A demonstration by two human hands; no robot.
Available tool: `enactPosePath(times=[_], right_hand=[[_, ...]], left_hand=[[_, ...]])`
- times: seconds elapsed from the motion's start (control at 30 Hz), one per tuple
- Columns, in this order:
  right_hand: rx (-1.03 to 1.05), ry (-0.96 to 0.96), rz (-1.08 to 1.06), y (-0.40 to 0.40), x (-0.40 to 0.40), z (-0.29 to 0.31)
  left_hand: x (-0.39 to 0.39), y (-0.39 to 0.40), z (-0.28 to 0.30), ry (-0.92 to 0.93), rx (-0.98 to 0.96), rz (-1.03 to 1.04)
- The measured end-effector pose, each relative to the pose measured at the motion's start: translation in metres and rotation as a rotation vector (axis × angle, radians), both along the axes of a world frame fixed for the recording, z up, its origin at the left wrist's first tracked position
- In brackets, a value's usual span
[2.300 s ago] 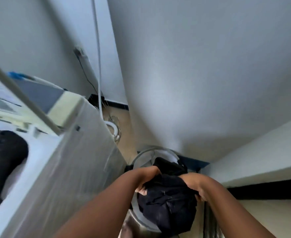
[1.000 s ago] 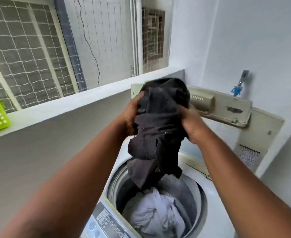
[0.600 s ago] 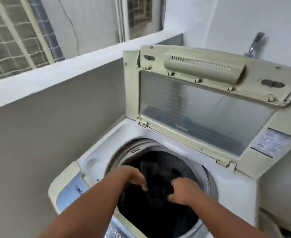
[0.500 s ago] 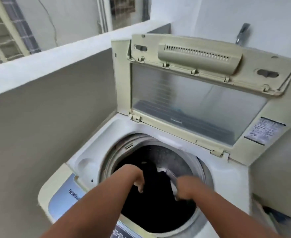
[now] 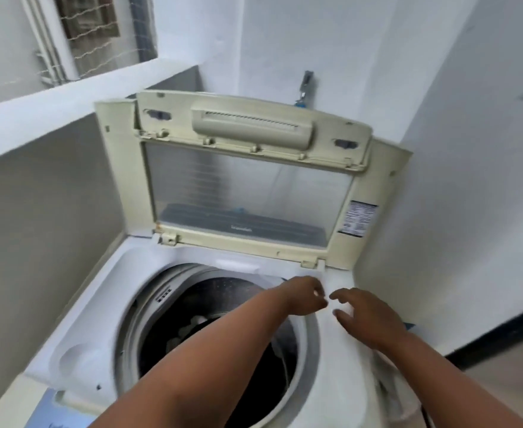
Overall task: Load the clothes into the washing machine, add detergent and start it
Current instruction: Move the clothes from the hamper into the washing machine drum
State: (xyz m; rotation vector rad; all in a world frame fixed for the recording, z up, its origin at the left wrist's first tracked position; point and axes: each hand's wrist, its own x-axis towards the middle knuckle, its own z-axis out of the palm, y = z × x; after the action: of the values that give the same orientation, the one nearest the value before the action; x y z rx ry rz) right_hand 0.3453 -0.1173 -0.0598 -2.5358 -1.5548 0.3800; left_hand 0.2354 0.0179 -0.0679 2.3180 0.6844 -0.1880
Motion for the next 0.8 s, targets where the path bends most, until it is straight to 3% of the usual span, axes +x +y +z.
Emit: enactPosePath(times=[0.1,0.2,0.3,0.37,0.57,0.8], right_hand=[[0.094,0.009,-0.138,-0.047,0.043,0.020],[0.005,0.033,-0.268,-0.107,0.094,0.023],[-0.058,0.093,-0.343,-0.158,0.142,0.010],[-0.088,0.130,-0.359,-0.190,0.174,-0.004],[-0.254,0.181,-0.241,-0.247,0.244,-0.054],[-0.411,0.251,-0.114,-0.225,0.286,-0.117]], left_hand=[[0.044,-0.037,0.027,-0.289,0.024,-0.032],[0.096,-0.078,0.038,-0.361,0.168,-0.150],[0.148,-0.115,0.025,-0.185,0.445,-0.269],[0.183,-0.143,0.002,-0.027,0.521,-0.312],[0.237,-0.191,-0.074,0.299,0.433,-0.260],[0.254,-0.176,-0.132,0.483,0.337,-0.141]])
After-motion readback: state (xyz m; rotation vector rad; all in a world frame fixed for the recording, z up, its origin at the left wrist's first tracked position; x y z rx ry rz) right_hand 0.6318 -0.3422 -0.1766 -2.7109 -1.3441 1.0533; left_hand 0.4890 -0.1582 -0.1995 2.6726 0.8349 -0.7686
